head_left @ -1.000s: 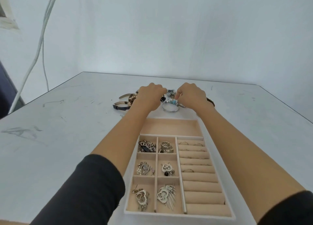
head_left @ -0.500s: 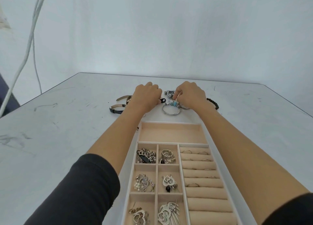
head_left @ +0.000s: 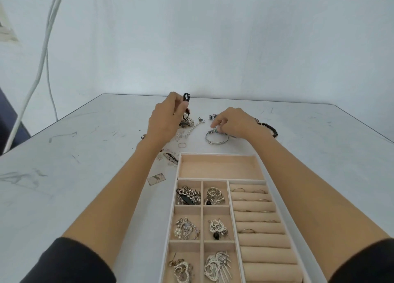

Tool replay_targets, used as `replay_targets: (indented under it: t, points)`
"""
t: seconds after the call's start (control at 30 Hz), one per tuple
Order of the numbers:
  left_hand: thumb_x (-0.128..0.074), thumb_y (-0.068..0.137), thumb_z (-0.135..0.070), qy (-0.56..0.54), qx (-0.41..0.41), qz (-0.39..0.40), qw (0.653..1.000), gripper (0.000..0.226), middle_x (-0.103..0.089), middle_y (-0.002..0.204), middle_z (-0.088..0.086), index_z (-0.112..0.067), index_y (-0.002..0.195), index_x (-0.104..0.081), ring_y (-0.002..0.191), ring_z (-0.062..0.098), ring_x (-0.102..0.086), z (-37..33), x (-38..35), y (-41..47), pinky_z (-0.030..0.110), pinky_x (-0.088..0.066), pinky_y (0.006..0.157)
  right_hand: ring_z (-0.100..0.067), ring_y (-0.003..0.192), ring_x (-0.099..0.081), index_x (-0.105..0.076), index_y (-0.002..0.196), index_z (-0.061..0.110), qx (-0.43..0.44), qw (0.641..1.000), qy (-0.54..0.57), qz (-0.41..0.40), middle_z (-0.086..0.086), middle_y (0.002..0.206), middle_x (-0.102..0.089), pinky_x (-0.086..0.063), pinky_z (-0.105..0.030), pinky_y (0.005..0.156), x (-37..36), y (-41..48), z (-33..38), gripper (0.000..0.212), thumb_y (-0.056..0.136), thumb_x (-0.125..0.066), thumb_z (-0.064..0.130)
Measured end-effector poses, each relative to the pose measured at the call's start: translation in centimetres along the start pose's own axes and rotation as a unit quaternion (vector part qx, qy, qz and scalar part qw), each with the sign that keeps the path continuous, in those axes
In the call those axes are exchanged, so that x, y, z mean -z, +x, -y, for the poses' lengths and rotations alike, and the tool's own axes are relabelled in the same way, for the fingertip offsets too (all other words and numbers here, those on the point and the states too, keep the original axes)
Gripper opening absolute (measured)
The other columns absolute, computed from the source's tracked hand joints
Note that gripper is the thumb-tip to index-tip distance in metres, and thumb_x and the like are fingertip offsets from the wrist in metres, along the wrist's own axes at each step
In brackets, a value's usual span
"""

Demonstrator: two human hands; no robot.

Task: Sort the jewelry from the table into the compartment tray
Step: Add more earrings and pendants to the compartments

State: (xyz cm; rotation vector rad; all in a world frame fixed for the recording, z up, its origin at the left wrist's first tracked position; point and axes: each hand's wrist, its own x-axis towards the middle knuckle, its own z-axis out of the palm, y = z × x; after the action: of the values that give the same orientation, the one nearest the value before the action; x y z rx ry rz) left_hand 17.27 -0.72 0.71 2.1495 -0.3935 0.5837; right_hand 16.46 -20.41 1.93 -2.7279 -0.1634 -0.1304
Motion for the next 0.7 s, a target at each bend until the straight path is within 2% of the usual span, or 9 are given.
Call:
replay_targets:
  t: [0.2, 0.3, 0.37, 0.43, 0.57, 0.63, 0.7]
  points:
    - [-0.049, 0.098, -0.025, -0.114, -0.008, -0.033, 0.993, 0.014, -0.068, 0.081, -0.011, -0.013, 0.092, -0.052, 0.082, 0.015, -0.06, -1.6, 1.7, -1.4, 0.028, -0.044, 0.077, -0.016, 0.093, -0.054, -0.071, 0.098, 0.023, 0.02, 0.999, -0.049, -0.01, 0.005, 0.095, -0.056, -0.04, -0.027, 0.073, -0.6, -0.1, 0.5, 0.017, 0.083, -0.065, 0.017]
    - [-0.049, 0.098, -0.023, -0.15, -0.024, -0.047, 0.987, 0.013, -0.067, 0.079, -0.01, -0.011, 0.093, -0.053, 0.077, 0.01, -0.058, -2.5, 2.7, -1.9, 0.024, -0.045, 0.077, -0.017, 0.092, -0.052, -0.068, 0.096, 0.019, 0.026, 0.997, -0.065, -0.016, 0.004, 0.098, -0.053, -0.037, -0.028, 0.072, -0.8, 0.0, 0.5, 0.014, 0.085, -0.061, 0.014]
    - [-0.05, 0.098, -0.022, -0.158, -0.029, -0.045, 0.986, 0.013, -0.067, 0.078, -0.01, -0.011, 0.093, -0.054, 0.075, 0.008, -0.057, -3.1, 3.2, -2.6, 0.019, -0.044, 0.075, -0.019, 0.095, -0.055, -0.067, 0.095, 0.018, 0.027, 0.998, -0.047, -0.026, 0.003, 0.1, -0.057, -0.039, -0.028, 0.072, -0.8, -0.2, 0.5, 0.016, 0.086, -0.056, 0.011]
    - [-0.051, 0.098, -0.023, -0.159, -0.028, -0.04, 0.986, 0.013, -0.067, 0.078, -0.01, -0.012, 0.092, -0.054, 0.074, 0.003, -0.057, -3.4, 3.6, -3.3, 0.016, -0.043, 0.075, -0.017, 0.092, -0.054, -0.066, 0.095, 0.015, 0.025, 0.999, -0.003, -0.048, 0.003, 0.099, -0.058, -0.04, -0.028, 0.072, -0.8, -0.5, 0.5, 0.017, 0.087, -0.053, 0.009]
    - [-0.051, 0.097, -0.023, -0.16, -0.026, -0.04, 0.986, 0.014, -0.067, 0.08, -0.007, -0.011, 0.092, -0.055, 0.075, -0.002, -0.057, -3.9, 4.3, -4.7, 0.005, -0.04, 0.065, -0.011, 0.075, -0.05, -0.064, 0.097, 0.009, 0.009, 0.986, 0.147, -0.08, 0.003, 0.09, -0.058, -0.037, -0.022, 0.06, -0.1, -1.4, 0.5, 0.012, 0.092, -0.053, 0.01]
    - [-0.051, 0.098, -0.023, -0.169, -0.022, -0.047, 0.984, 0.015, -0.066, 0.081, -0.006, -0.009, 0.094, -0.056, 0.076, -0.002, -0.057, -4.1, 4.7, -5.3, 0.005, -0.041, 0.063, -0.012, 0.077, -0.052, -0.062, 0.097, 0.01, -0.01, 0.973, 0.214, -0.092, 0.002, 0.089, -0.06, -0.041, -0.019, 0.059, 0.4, -1.9, 0.7, 0.009, 0.093, -0.053, 0.011]
    - [-0.051, 0.098, -0.024, -0.176, -0.016, -0.055, 0.983, 0.015, -0.066, 0.081, -0.008, -0.01, 0.095, -0.056, 0.077, 0.0, -0.057, -4.3, 5.1, -5.7, 0.009, -0.042, 0.062, -0.014, 0.076, -0.056, -0.06, 0.095, 0.012, -0.025, 0.956, 0.277, -0.097, -0.002, 0.089, -0.065, -0.048, -0.023, 0.06, 0.9, -2.4, 0.9, 0.006, 0.094, -0.054, 0.014]
